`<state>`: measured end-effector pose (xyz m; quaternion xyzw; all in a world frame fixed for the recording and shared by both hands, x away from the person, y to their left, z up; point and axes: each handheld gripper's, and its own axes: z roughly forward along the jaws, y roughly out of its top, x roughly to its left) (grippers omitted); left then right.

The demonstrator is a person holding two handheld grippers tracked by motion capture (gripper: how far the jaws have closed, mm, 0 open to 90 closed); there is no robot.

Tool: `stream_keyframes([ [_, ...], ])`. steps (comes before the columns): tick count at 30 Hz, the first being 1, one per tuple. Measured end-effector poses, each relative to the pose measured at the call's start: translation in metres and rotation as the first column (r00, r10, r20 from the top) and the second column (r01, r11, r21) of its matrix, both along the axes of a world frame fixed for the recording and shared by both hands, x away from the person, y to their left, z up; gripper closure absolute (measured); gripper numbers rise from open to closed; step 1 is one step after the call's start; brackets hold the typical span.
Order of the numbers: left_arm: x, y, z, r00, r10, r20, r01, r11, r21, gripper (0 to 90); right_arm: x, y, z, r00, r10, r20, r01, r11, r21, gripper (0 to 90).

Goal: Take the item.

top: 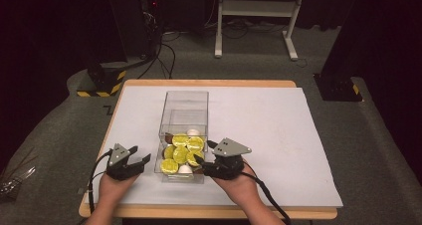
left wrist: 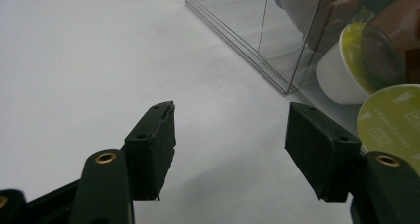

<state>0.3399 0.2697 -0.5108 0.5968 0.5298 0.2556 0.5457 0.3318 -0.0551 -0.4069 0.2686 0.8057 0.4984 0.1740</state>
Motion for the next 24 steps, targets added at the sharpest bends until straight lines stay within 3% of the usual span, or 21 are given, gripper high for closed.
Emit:
stream_keyframes([
  [2,0.000,-0.002,0.000,1.0000,0.007,0.002,-0.007,0.9997,-0.024,36.5,0.000,0.005,-0.001,0.9999,0.013,-0.009,-0.013,1.000,-0.002,39.1],
  [14,-0.001,-0.002,0.000,1.0000,-0.006,0.003,0.006,0.9996,-0.027,36.5,0.009,0.025,-0.015,0.9966,0.046,-0.068,-0.052,0.994,-0.092,34.9],
  [17,-0.001,0.000,0.000,0.9998,-0.020,0.004,0.020,0.9998,-0.003,36.5,0.013,0.029,-0.017,0.9960,0.049,-0.074,-0.057,0.992,-0.110,34.0],
  [21,-0.001,-0.001,0.000,0.9999,-0.014,0.009,0.015,0.9995,-0.026,36.5,0.018,0.034,-0.019,0.9945,0.052,-0.091,-0.065,0.988,-0.140,33.0],
  [24,-0.002,0.000,0.000,0.9998,-0.020,0.006,0.020,0.9997,-0.016,36.4,0.020,0.037,-0.020,0.9935,0.056,-0.099,-0.070,0.986,-0.154,32.4],
])
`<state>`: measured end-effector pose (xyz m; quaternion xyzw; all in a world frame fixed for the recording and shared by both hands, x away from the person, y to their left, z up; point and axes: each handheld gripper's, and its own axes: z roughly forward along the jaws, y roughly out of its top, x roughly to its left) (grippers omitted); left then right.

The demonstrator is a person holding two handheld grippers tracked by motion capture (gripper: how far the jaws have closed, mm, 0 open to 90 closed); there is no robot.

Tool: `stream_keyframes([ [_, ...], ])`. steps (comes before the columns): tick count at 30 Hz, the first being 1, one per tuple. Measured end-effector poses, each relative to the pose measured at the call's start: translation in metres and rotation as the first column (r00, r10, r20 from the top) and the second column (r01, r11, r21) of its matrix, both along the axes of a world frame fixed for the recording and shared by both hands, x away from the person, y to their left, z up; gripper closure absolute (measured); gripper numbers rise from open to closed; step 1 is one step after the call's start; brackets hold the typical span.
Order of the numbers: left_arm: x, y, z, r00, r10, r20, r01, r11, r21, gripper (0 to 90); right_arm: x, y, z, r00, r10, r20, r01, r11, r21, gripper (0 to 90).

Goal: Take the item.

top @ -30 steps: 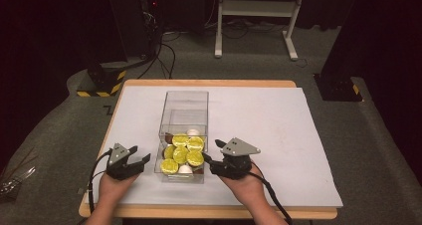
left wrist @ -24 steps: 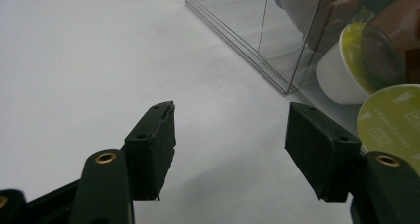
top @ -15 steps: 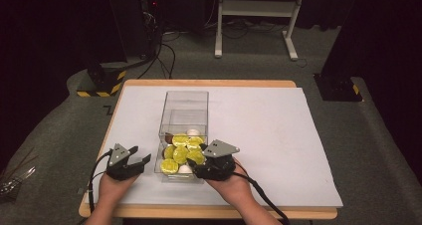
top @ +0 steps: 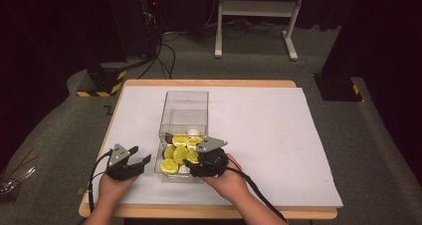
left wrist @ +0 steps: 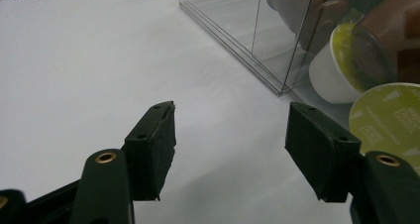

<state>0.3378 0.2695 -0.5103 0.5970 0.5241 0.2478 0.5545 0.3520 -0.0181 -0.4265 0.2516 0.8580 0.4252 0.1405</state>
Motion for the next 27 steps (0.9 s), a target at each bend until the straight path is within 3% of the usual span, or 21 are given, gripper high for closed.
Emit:
stream_keyframes([
  [6,0.000,0.001,0.000,1.0000,-0.006,0.006,0.006,1.0000,0.003,36.5,0.004,0.010,-0.001,0.9998,0.003,-0.020,-0.004,0.998,-0.061,31.6],
  [12,-0.001,-0.001,0.000,1.0000,0.001,0.007,-0.001,0.9998,-0.019,36.5,0.007,0.013,-0.002,0.9994,0.001,-0.033,-0.003,0.998,-0.069,33.0],
  [19,-0.002,0.000,0.000,1.0000,-0.002,0.006,0.002,0.9999,-0.017,36.4,0.013,0.014,-0.003,0.9948,0.002,-0.102,-0.009,0.998,-0.061,39.8],
  [24,-0.002,0.001,0.000,1.0000,-0.003,0.005,0.003,0.9999,-0.016,36.4,0.011,0.014,-0.003,0.9963,-0.002,-0.086,-0.004,0.997,-0.071,41.2],
  [27,-0.001,0.001,0.000,1.0000,-0.006,0.004,0.006,0.9999,-0.012,36.5,0.009,0.014,-0.002,0.9985,-0.004,-0.055,0.000,0.997,-0.071,45.3],
])
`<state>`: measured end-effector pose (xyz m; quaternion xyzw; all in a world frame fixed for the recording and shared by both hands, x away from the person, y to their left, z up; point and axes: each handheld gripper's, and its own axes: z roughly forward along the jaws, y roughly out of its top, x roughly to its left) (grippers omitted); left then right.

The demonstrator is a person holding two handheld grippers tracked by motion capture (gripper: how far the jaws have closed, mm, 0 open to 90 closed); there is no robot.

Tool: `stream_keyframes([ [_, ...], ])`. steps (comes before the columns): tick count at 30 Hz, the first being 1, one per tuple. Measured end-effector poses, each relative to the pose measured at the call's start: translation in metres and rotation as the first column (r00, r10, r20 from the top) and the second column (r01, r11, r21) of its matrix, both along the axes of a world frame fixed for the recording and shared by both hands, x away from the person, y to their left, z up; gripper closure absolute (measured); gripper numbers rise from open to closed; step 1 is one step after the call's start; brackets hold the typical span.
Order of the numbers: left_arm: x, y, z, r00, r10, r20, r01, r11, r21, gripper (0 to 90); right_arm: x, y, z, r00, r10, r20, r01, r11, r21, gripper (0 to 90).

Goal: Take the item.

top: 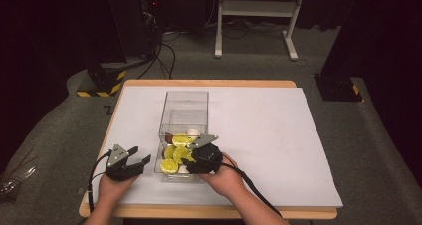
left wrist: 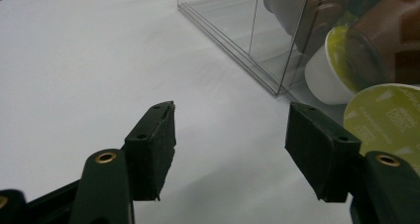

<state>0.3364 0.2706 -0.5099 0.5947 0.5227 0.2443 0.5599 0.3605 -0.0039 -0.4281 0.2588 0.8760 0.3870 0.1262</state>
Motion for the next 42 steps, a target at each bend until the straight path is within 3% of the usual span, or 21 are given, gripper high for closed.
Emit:
stream_keyframes([
  [7,0.000,-0.001,0.000,1.0000,0.004,-0.001,-0.004,1.0000,-0.006,36.5,-0.002,-0.001,0.003,0.9999,-0.009,0.015,0.009,1.000,0.023,48.0],
  [8,0.000,0.000,0.000,1.0000,0.002,0.001,-0.002,1.0000,-0.002,36.5,-0.003,-0.002,0.004,0.9997,-0.008,0.024,0.007,1.000,0.023,58.3],
  [15,-0.001,-0.001,0.000,1.0000,0.003,0.003,-0.003,1.0000,-0.002,36.5,-0.010,-0.011,0.011,0.9982,-0.023,0.055,0.020,0.998,0.057,67.1],
  [18,-0.001,0.000,0.000,1.0000,-0.002,0.003,0.002,1.0000,0.001,36.5,-0.016,-0.015,0.012,0.9966,-0.023,0.079,0.018,0.998,0.063,75.0],
  [28,-0.001,0.000,0.000,0.9999,-0.010,0.004,0.010,0.9998,0.015,36.5,-0.019,-0.022,0.013,0.9949,-0.048,0.089,0.040,0.995,0.089,82.2],
  [35,-0.002,-0.001,0.000,1.0000,-0.009,0.004,0.009,1.0000,0.002,36.5,-0.021,-0.028,0.011,0.9923,-0.082,0.093,0.073,0.993,0.095,89.1],
  [42,-0.002,-0.001,0.000,1.0000,-0.007,0.006,0.007,1.0000,0.002,36.5,-0.021,-0.029,0.011,0.9933,-0.080,0.083,0.071,0.992,0.105,89.1],
])
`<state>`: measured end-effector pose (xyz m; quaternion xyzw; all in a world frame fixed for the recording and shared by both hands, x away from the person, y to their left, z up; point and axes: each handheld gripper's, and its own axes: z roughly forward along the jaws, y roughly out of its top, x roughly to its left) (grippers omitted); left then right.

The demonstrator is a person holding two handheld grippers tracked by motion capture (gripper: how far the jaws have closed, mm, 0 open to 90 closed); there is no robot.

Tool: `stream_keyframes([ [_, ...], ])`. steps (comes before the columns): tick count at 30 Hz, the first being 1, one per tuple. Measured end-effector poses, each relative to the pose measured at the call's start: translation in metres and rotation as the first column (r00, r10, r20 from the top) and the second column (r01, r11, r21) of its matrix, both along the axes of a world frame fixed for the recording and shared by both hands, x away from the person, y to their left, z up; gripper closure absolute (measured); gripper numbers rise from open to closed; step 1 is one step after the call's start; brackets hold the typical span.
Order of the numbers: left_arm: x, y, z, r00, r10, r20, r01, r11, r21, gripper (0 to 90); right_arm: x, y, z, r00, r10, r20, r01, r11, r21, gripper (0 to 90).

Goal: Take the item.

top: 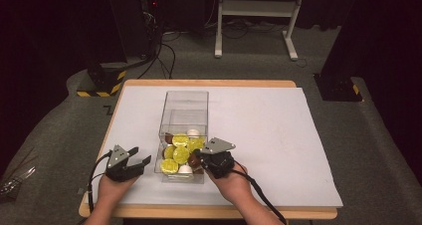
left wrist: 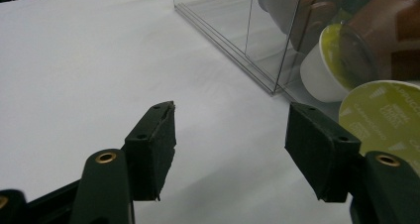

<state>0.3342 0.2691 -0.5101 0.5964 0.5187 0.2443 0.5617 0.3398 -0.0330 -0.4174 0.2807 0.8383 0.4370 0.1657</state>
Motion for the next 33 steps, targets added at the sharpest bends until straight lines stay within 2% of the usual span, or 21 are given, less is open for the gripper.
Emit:
stream_keyframes([
  [3,0.0000,-0.0001,0.0000,1.0000,0.000,0.000,0.000,1.0000,0.001,36.5,0.0005,0.0000,-0.0002,1.0000,-0.004,0.000,0.004,1.000,0.005,85.7],
  [7,-0.0003,-0.0003,-0.0001,1.0000,0.000,0.000,0.000,1.0000,0.003,36.5,0.0014,-0.0012,-0.0006,0.9999,-0.003,-0.014,0.003,1.000,0.019,85.6],
  [15,-0.0004,-0.0005,-0.0001,1.0000,-0.002,0.001,0.002,1.0000,0.004,36.6,0.0019,-0.0041,-0.0019,0.9995,0.010,-0.030,-0.008,0.999,0.046,90.0],
  [21,0.0000,-0.0005,-0.0001,1.0000,0.003,-0.004,-0.003,1.0000,-0.003,36.4,-0.0013,-0.0027,-0.0023,0.9998,0.018,0.002,-0.018,0.999,0.033,90.0],
  [31,0.0003,0.0009,0.0002,1.0000,0.009,-0.003,-0.009,0.9999,-0.011,34.6,-0.0023,-0.0043,0.0001,0.9992,0.006,0.039,-0.009,0.998,0.069,90.0],
  [33,0.0002,0.0022,0.0001,1.0000,-0.001,-0.005,0.001,0.9999,0.016,33.9,-0.0021,-0.0063,0.0022,0.9989,0.002,0.047,-0.006,0.996,0.089,90.0],
])
